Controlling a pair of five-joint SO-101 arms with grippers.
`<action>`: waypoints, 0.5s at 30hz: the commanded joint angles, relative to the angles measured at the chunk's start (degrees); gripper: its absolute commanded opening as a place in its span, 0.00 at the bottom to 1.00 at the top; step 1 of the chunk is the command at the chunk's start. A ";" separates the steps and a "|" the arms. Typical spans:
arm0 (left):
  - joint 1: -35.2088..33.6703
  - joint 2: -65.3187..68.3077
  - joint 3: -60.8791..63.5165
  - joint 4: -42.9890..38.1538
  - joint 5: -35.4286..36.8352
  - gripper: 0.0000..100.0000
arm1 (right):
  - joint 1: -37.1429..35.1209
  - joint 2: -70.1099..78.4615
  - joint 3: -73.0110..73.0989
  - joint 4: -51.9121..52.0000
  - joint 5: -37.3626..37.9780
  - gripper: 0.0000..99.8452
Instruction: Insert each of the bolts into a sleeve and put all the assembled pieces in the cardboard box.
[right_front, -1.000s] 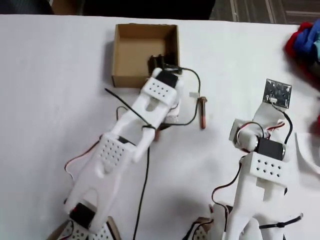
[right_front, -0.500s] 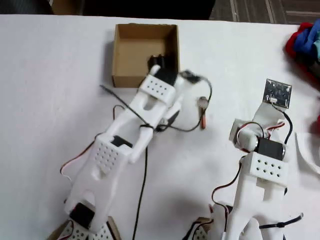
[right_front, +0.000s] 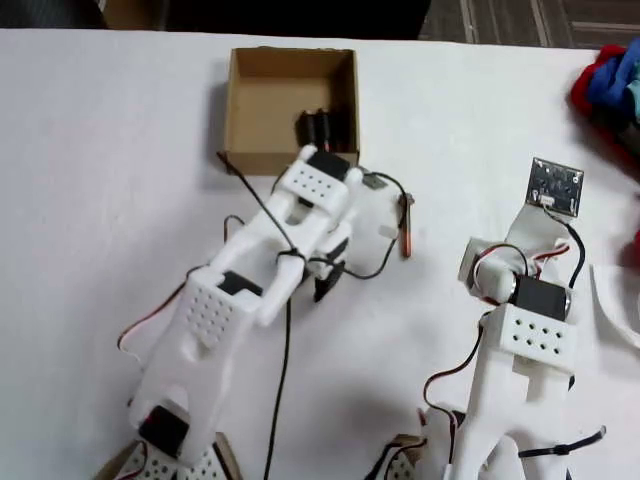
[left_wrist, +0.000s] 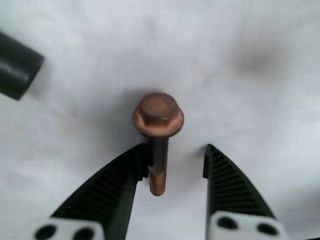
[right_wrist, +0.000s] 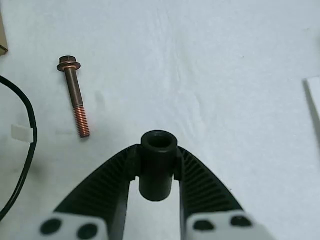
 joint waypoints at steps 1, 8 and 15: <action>0.53 -3.52 -0.22 -3.52 0.97 0.18 | -0.22 -1.89 -0.35 -1.01 -0.09 0.02; -0.53 -3.52 -0.31 -10.55 1.05 0.18 | -0.22 -1.89 -0.35 -1.01 -0.09 0.02; -0.44 -3.96 -1.80 -10.29 1.05 0.15 | -0.22 -1.89 -0.35 -0.92 -0.09 0.02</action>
